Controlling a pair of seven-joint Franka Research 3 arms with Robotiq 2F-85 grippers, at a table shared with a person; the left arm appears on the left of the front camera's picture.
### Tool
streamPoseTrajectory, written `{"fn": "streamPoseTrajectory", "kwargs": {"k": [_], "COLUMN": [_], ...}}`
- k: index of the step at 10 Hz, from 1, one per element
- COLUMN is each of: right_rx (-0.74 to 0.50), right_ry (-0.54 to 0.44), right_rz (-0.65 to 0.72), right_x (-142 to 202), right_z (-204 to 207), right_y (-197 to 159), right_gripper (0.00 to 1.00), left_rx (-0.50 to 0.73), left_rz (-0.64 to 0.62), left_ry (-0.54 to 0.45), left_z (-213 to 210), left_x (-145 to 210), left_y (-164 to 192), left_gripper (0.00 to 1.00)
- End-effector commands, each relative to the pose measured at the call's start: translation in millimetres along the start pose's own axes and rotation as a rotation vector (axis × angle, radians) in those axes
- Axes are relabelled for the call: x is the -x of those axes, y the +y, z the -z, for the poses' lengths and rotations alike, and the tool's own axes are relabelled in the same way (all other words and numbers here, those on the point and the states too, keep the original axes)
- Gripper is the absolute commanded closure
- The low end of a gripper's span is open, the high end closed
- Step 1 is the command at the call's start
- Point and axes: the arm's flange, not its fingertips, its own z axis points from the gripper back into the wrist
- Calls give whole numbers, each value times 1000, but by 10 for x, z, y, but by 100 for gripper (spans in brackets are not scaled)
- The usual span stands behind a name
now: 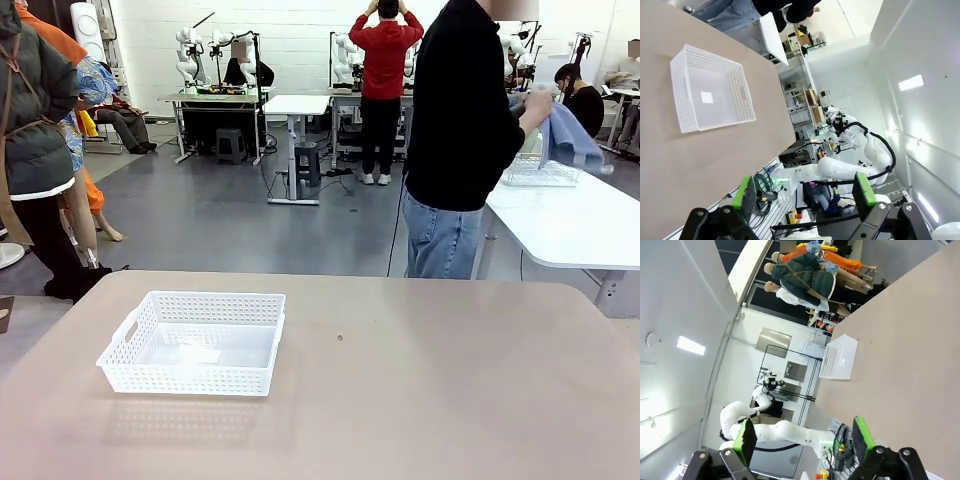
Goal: Clean and organize the cups into the basket.
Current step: Pick up the Organizing basket and move it to the center of the table, then pick up the Reusable plastic cup from the right side of the table and place it inside the Organizing basket.
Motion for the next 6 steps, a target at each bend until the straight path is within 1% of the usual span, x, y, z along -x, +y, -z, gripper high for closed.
{"fn": "streamPoseTrajectory", "kwargs": {"k": [1, 6], "right_rx": [-12, -12], "right_ry": [2, 2], "right_rz": [-8, -8], "right_x": [17, 17], "right_z": [-27, -27], "right_y": [-9, -9], "right_gripper": [0, 0], "left_rx": [2, 2], "left_rz": [19, 19], "left_ry": [-19, -19], "left_z": [35, 35], "left_x": [7, 7], "left_y": [9, 9], "left_gripper": [0, 0]}}
